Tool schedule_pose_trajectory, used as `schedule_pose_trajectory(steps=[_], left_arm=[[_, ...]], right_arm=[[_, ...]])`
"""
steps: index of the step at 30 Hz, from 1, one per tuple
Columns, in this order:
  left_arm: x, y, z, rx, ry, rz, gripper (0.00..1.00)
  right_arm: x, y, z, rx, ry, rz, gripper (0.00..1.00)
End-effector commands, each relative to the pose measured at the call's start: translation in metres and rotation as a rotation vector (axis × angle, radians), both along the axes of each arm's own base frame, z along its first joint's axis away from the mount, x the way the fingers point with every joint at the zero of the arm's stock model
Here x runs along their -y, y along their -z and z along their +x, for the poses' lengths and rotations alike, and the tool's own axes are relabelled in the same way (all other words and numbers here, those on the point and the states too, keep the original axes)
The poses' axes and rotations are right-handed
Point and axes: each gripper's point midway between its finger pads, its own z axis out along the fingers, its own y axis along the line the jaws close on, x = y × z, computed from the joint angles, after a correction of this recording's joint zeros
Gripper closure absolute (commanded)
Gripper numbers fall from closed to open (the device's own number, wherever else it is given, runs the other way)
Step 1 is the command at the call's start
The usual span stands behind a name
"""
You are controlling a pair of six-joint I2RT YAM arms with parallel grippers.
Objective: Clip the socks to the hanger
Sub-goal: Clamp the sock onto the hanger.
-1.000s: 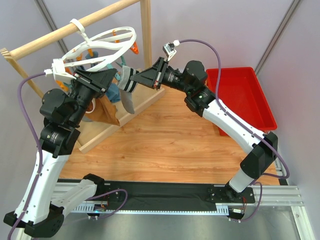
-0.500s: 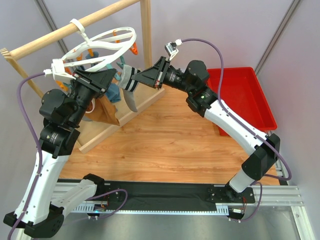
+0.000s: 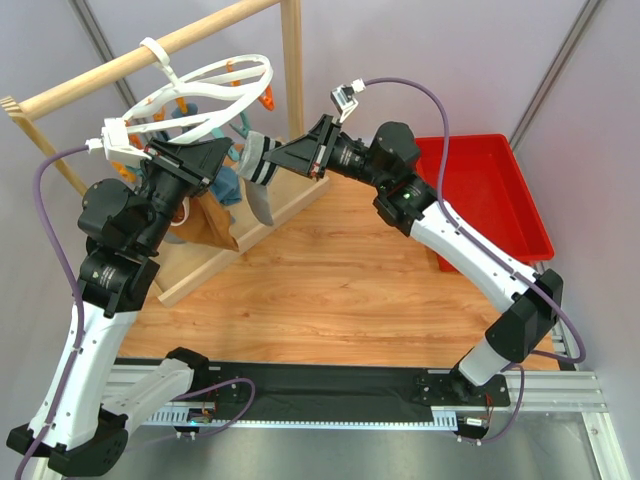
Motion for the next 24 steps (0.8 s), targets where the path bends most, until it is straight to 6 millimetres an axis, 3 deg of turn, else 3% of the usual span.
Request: schedule_pose_trajectory(steps=[1,24], left_arm=[[-0.013,-0.024,-0.007,0.070,-0.052,-0.002,1.00],[-0.005,-0.017,-0.003,0.056,-0.019,-0.010,1.00]], right_arm=[[0.012,-0.020,-0.013,0.060,0.021,0.018,1.00],[0.002,-0.027,-0.011,0.055,0.001,0.042,1.00]])
